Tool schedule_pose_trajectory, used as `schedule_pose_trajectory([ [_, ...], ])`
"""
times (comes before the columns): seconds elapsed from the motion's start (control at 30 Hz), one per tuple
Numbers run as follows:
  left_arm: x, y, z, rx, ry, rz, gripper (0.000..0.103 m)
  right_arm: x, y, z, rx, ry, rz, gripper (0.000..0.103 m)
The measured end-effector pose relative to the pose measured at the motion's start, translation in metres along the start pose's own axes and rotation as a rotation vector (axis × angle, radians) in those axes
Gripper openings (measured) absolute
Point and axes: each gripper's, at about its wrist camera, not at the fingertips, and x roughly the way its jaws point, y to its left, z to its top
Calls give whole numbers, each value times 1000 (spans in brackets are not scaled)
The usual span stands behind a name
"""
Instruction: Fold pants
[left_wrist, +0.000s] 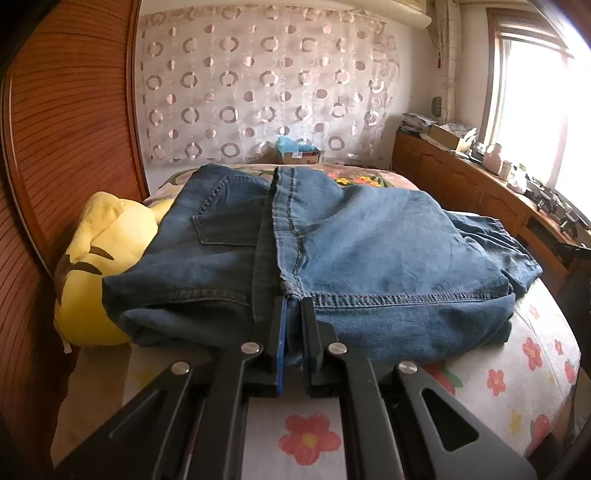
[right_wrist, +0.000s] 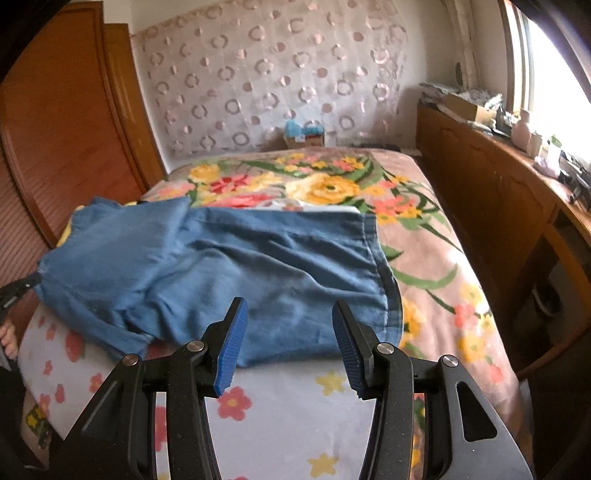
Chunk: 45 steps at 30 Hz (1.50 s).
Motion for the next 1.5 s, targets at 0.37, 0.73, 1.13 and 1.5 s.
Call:
schedule_pose_trajectory([
  [0.37,-17,-30,15,45,-55,-96,36,24,-27,-18,40,53,-67,48],
  [0.73,14,-98,25,126,-18,-193,37,45,-57,-26,88,72,-101,58],
  [1.13,47,-154,30,182,22,-260,37,66,-84,-27,123,131,-62,58],
  [1.5,68,-162,8,184,95,-249,37,73,-87,-30,123,169,-25,58],
])
